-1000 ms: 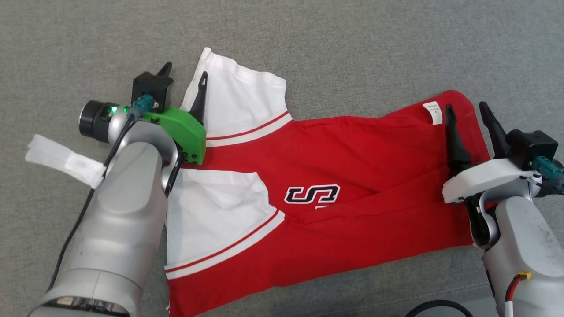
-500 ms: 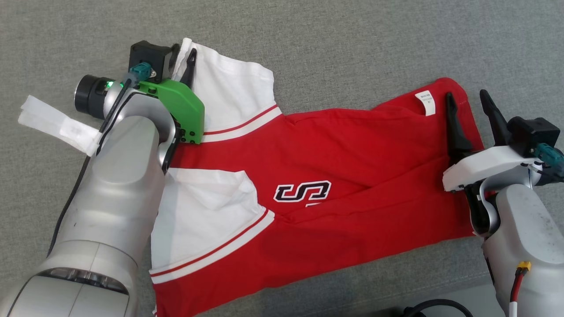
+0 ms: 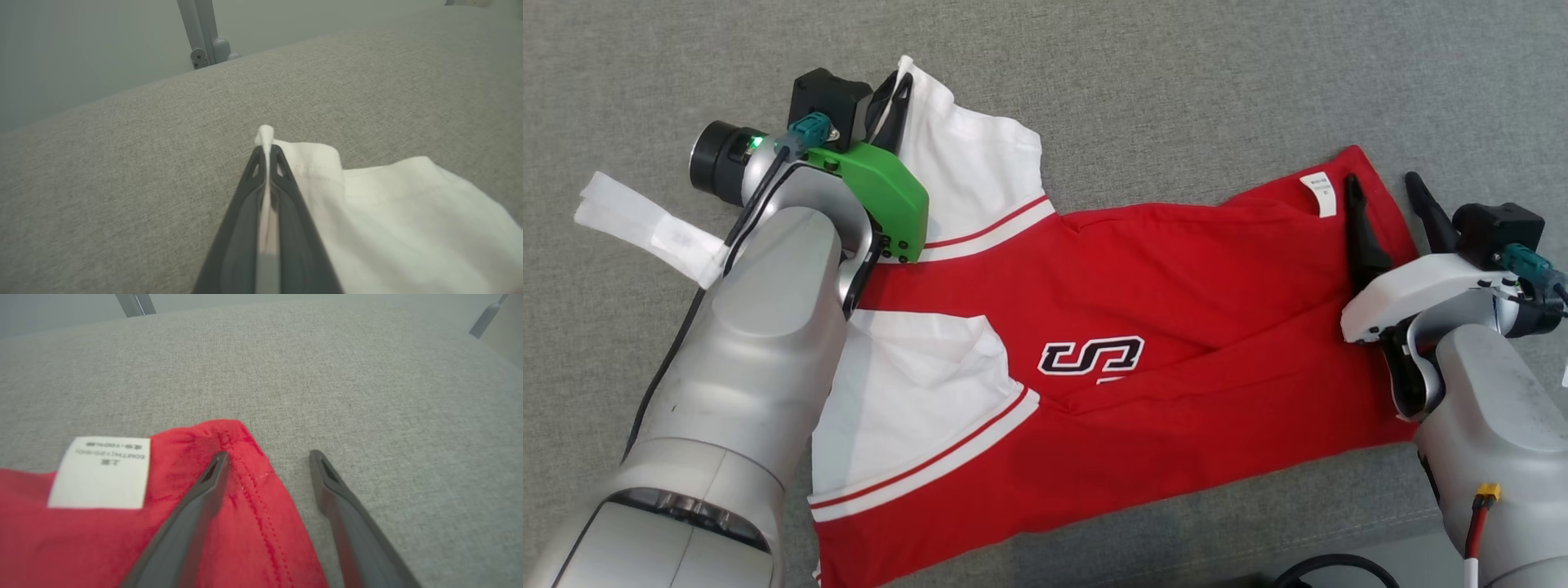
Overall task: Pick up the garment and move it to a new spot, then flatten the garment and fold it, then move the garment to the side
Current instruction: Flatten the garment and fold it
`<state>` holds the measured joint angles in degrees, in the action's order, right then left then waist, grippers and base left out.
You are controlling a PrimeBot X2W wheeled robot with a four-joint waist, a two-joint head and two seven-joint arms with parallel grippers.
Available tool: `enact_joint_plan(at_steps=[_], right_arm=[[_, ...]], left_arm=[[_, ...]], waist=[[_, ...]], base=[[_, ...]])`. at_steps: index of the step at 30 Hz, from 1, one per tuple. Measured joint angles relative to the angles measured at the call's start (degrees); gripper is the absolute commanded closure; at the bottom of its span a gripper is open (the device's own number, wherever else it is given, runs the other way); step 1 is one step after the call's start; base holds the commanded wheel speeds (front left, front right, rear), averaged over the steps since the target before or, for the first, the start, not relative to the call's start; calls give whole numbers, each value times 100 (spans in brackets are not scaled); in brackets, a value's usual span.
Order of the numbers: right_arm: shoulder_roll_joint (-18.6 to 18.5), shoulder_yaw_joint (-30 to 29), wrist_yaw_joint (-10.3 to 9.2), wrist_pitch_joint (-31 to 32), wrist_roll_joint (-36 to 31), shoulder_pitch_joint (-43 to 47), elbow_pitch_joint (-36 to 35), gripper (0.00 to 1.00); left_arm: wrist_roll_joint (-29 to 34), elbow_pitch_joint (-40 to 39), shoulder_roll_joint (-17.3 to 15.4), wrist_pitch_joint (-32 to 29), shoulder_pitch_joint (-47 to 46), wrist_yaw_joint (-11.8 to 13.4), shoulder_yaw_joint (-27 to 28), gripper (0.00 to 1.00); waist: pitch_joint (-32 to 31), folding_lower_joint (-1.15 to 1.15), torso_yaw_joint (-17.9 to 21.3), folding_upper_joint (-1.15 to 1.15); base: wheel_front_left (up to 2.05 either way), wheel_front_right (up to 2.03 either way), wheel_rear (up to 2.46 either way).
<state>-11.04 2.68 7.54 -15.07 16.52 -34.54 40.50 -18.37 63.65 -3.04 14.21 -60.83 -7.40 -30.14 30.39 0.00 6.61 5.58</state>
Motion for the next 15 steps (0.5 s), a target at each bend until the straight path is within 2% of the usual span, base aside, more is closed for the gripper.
enact_joint_plan(at_steps=[2, 3, 4, 5, 6, 7, 15], right_arm=[[-7, 88, -1, -9, 55, -87, 85, 0], [-18, 144, -1, -10, 76, -127, 121, 13], [-32, 202, -1, -12, 101, -162, 160, 46], [-42, 252, -1, -15, 121, -199, 194, 64], [-57, 321, -1, -15, 152, -231, 226, 97], [-66, 380, -1, -16, 163, -260, 258, 100], [-203, 601, 0, -15, 331, -391, 334, 100]], left_arm=[[-79, -13, -18, 7, -15, 0, -115, 100], [-116, -23, -23, 11, -29, 0, -166, 100], [-185, -30, -34, 33, -49, 0, -213, 100], [-234, -33, -52, 34, -74, 0, -276, 100], [-282, -41, -60, 46, -89, 0, -322, 100], [-320, -43, -68, 47, -93, 0, -360, 100], [-738, -11, -144, 51, -100, 0, -673, 100]], waist=[[9, 0, -1, 0], [14, 0, -1, 0], [20, 0, -1, 0], [26, 0, 0, 0], [30, 0, 1, 0], [32, 0, 0, 0], [9, 0, -12, 0]], base=[[0, 0, 0], [0, 0, 0], [0, 0, 0], [0, 0, 0], [0, 0, 0], [0, 0, 0], [0, 0, 0]])
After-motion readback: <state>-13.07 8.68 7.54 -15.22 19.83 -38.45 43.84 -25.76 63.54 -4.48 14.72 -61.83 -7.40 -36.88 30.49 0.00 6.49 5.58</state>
